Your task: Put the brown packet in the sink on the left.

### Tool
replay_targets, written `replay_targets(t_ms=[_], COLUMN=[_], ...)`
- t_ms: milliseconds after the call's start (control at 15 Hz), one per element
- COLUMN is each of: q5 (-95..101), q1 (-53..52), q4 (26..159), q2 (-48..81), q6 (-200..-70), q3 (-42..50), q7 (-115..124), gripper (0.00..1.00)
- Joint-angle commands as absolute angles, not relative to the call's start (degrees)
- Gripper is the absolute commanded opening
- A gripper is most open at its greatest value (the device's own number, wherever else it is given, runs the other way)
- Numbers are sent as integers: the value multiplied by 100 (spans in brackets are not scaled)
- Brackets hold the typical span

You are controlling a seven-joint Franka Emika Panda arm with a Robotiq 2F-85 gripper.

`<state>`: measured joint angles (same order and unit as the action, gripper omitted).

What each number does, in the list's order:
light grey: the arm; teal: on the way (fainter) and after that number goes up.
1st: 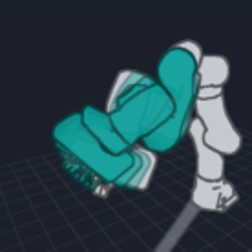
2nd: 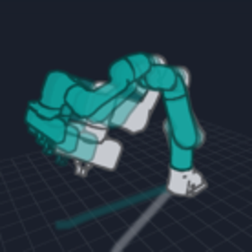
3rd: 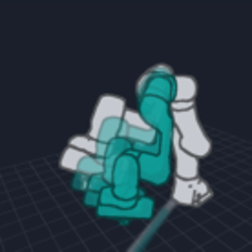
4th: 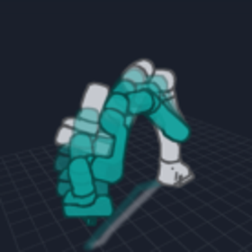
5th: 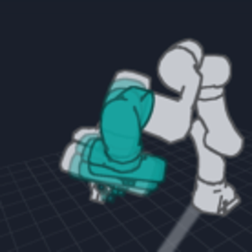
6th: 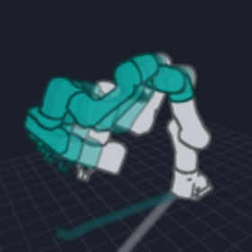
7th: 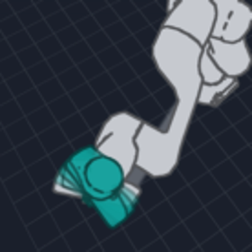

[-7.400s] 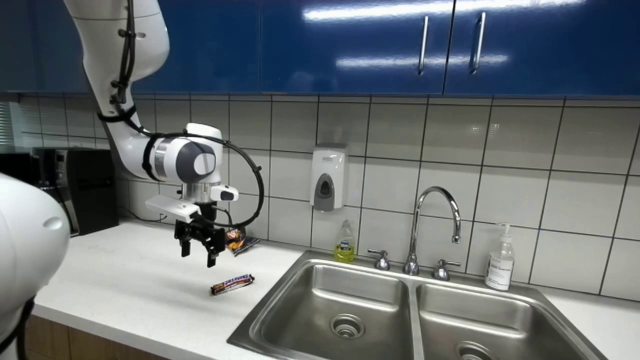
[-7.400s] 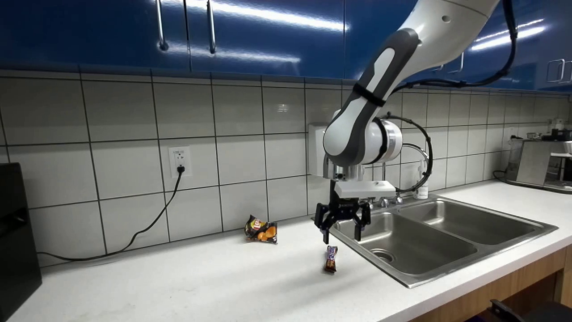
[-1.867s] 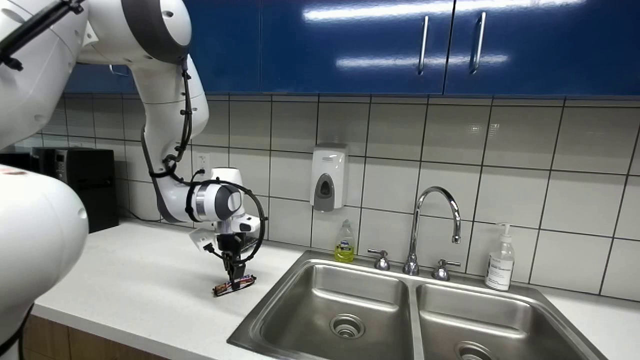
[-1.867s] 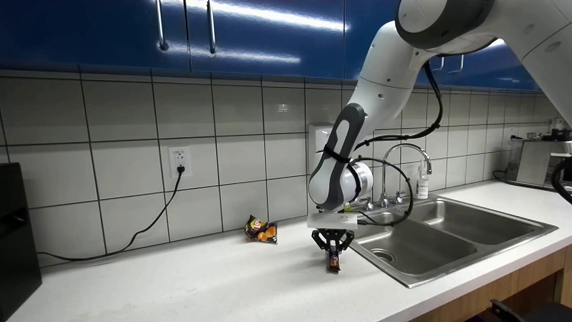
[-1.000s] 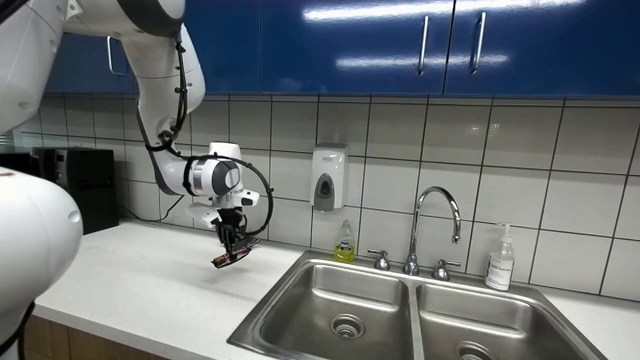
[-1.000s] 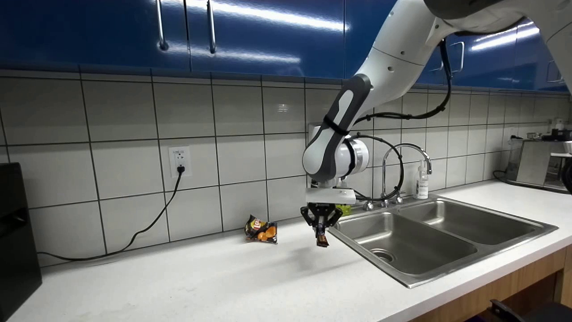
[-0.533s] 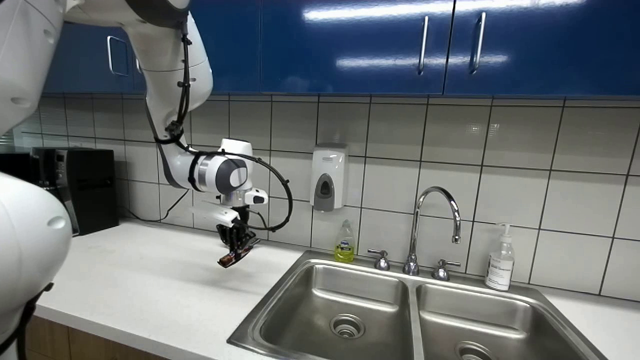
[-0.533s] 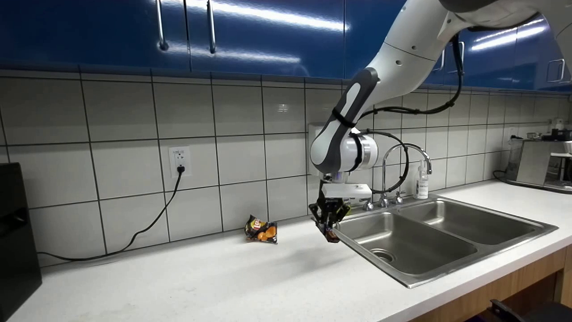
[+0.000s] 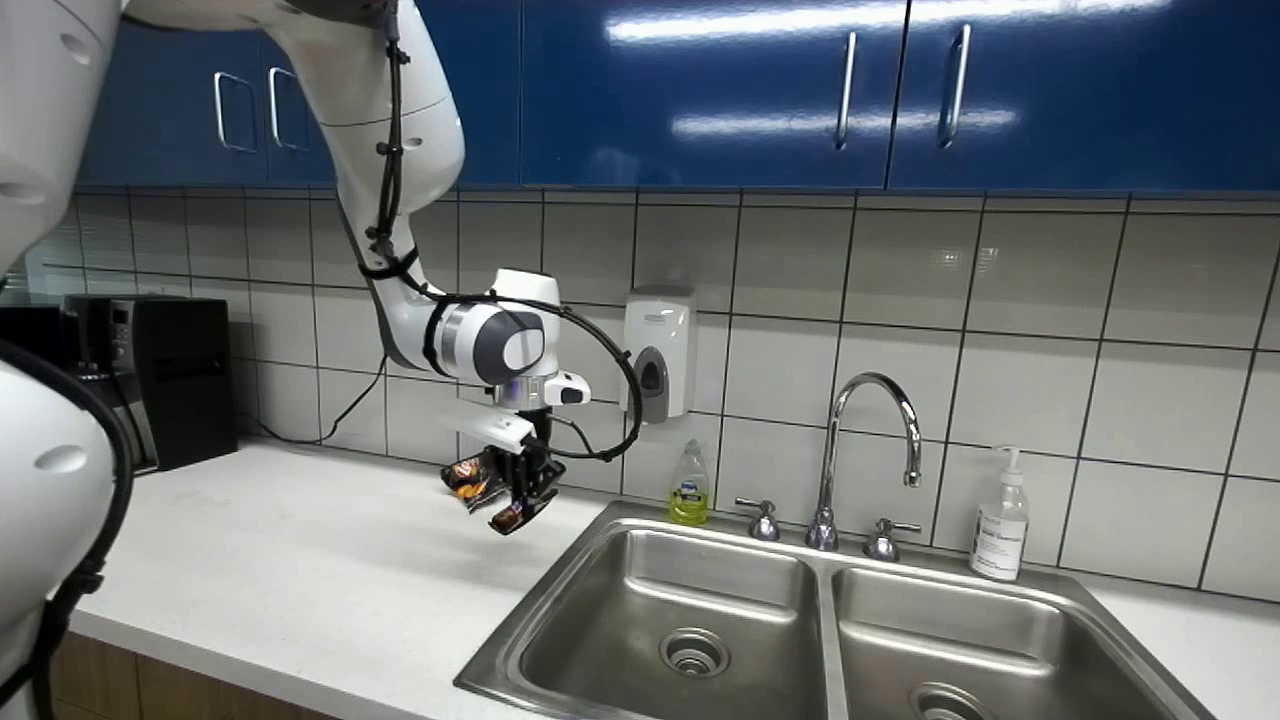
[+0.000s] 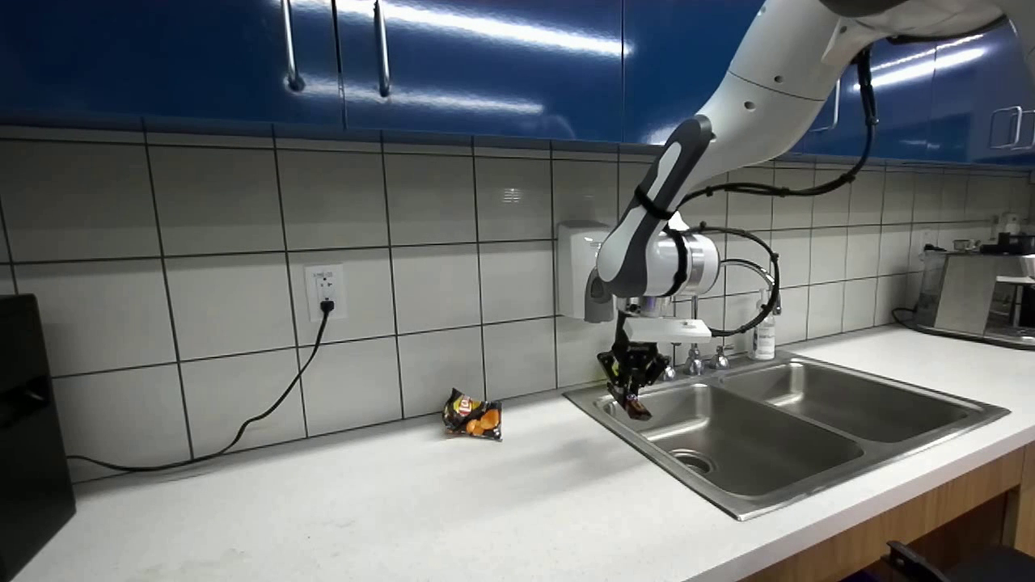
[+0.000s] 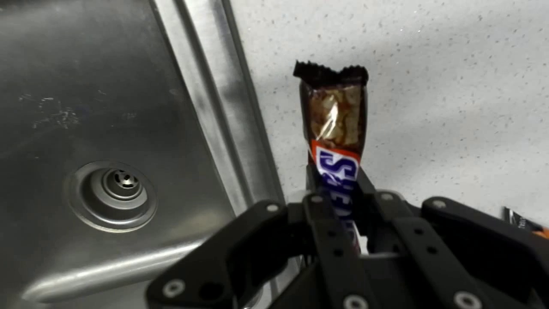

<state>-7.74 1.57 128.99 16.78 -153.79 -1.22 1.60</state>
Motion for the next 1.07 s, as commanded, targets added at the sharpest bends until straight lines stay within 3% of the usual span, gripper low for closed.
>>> replay_targets(t_ms=[0,1000], q5=[-1009,-1508], q1=[470,1364], q4=[13123,13161], q2=[1386,2011], q6=[-15358,-15962], q3=[-58,316], q7=[-146,-448], gripper=[4,4])
